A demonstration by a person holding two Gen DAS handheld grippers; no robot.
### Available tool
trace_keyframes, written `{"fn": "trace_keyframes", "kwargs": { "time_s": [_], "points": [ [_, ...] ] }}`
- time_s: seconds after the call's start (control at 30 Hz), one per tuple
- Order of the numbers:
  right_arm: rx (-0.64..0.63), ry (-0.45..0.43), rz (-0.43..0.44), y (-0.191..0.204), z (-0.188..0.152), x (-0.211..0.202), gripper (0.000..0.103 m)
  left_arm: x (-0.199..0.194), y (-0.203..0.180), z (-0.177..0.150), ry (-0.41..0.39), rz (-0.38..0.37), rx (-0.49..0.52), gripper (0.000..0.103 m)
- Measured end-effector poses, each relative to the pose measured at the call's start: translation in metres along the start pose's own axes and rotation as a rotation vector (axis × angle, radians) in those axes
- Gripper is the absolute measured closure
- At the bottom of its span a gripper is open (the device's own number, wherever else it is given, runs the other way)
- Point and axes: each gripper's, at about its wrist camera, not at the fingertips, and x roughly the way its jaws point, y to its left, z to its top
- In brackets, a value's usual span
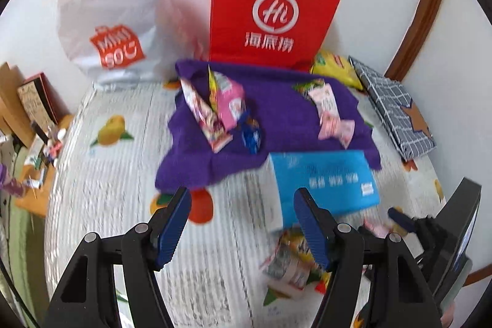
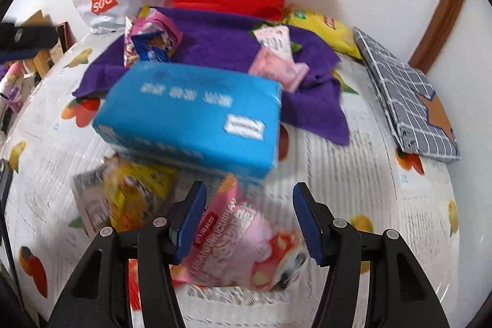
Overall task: Organize snacks
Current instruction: 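Move both open grippers back from the towel toward the snack pile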
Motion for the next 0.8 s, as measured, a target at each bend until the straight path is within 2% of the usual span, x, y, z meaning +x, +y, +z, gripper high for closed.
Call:
{"fn": "trace_keyframes", "kwargs": {
  "time_s": [0.37, 0.63, 0.8],
  "points": [
    [0.076, 0.0, -0.013, -0.031, -0.029, -0.01, 0.045, 0.005, -0.007, -0.038, 0.039, -0.005, 0.021, 0.036],
    [0.12, -0.028, -0.019, -0.062, -0.048, -0.02, 0.044, 0.011, -0.008, -0.053, 0.067, 0.012, 0.029, 0.036],
    [0.178, -0.056, 0.01, -0.083, -0.063, -0.027, 0.04, 0.013, -0.01, -0.057, 0.067, -0.001, 0.022, 0.036]
  ]
}}
